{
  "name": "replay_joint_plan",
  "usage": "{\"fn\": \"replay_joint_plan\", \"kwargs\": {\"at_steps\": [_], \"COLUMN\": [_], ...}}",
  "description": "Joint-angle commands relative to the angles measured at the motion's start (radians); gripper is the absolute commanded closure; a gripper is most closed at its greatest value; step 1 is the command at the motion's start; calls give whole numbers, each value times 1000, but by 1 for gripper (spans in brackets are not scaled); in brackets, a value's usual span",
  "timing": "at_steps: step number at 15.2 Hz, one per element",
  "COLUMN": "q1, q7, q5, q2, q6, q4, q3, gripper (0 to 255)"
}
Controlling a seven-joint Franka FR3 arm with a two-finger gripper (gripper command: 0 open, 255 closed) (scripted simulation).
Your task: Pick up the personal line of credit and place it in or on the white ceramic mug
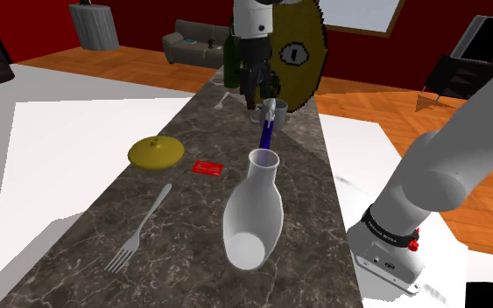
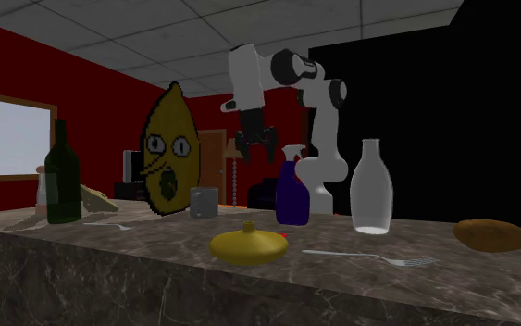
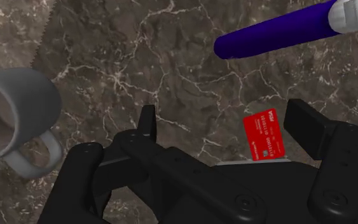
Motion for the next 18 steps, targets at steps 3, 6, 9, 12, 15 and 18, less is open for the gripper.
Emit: {"fn": "replay_joint_plan", "kwargs": {"at_steps": [3, 6, 9, 12, 15, 18], "q1": [35, 68, 107, 153, 197, 190], "q7": [27, 47, 65, 78, 83, 83], "q5": [-47, -86, -126, -166, -199, -196], "q2": [181, 315, 449, 583, 700, 683], "q6": [-27, -55, -90, -133, -175, -130], "q4": [113, 200, 293, 391, 483, 421], "q3": [51, 82, 105, 121, 129, 128], "gripper": [0, 0, 0, 0, 0, 0]}}
